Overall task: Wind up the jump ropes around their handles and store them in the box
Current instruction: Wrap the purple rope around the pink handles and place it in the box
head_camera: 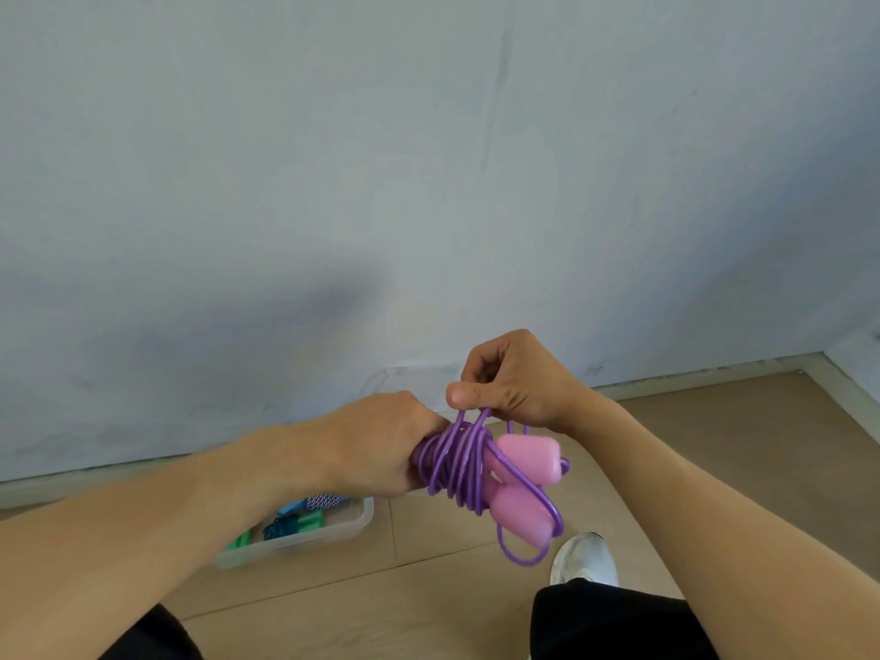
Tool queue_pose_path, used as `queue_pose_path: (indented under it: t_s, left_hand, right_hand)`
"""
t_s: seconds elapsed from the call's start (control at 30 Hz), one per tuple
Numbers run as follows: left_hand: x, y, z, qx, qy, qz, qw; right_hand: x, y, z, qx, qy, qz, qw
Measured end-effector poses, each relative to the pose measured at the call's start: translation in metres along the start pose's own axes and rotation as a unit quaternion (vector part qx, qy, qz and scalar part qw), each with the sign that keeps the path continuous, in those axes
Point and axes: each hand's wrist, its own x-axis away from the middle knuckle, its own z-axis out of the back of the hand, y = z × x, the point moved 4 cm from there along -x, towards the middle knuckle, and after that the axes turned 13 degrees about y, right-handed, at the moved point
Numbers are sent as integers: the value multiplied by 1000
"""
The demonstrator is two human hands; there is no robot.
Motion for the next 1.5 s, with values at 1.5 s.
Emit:
queue_pose_path:
  t_s: [1.5]
  left_hand:
    - [-4, -5, -17, -74, -25, 8, 997]
  right_hand:
    - [18, -38, -15, 189, -81, 42, 978]
